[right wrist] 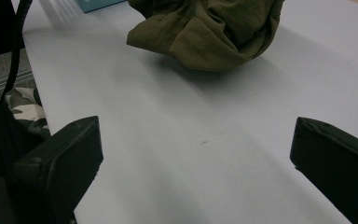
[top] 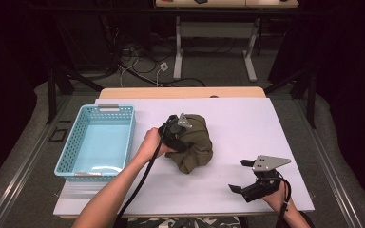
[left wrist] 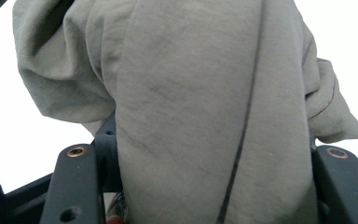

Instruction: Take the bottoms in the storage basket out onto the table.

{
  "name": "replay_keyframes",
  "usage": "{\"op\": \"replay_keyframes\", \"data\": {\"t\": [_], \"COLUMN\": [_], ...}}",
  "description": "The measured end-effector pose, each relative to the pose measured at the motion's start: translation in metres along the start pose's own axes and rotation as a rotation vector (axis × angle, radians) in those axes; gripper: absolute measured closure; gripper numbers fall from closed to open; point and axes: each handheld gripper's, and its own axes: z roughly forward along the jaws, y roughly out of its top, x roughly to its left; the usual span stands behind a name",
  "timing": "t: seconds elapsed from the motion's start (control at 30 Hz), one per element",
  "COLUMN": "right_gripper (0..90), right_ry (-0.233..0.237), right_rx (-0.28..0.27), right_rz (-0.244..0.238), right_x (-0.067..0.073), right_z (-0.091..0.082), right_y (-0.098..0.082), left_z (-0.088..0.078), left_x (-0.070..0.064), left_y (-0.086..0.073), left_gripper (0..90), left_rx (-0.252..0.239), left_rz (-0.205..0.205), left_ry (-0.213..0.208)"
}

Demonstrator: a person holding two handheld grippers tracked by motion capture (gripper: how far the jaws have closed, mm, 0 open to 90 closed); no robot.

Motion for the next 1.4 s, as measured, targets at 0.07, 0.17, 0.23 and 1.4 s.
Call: {"op": "replay_keyframes", "data": {"t": [0.07, 0.17, 0.23, 1.4], "right_gripper": [2.2, 2.2, 2.2, 2.3], "right_ry": [0.001, 0.001, 0.001, -0.001], "right_rx": [0.000, 0.000, 0.001, 0.002], "right_rz": [0.001, 0.000, 0.001, -0.001], "right_x": [0.000, 0.000, 0.000, 0.000], "right_z": [0.000, 0.000, 0.000, 0.000], "right_y": [0.000, 0.000, 0.000, 0.000], "left_z": [0.001, 0.003, 0.004, 0.031], "left_x": [0.000, 0.000, 0.000, -0.005], "left_y": [0.000, -0.001, -0.001, -0.008], "left_gripper": [37.5, 37.4, 37.4, 32.6], "left_rx": [0.002, 0.008, 0.009, 0.062], "left_rz": [-0.004, -0.004, -0.006, -0.002], "left_ry": [-0.002, 0.000, -0.001, 0.006]}}
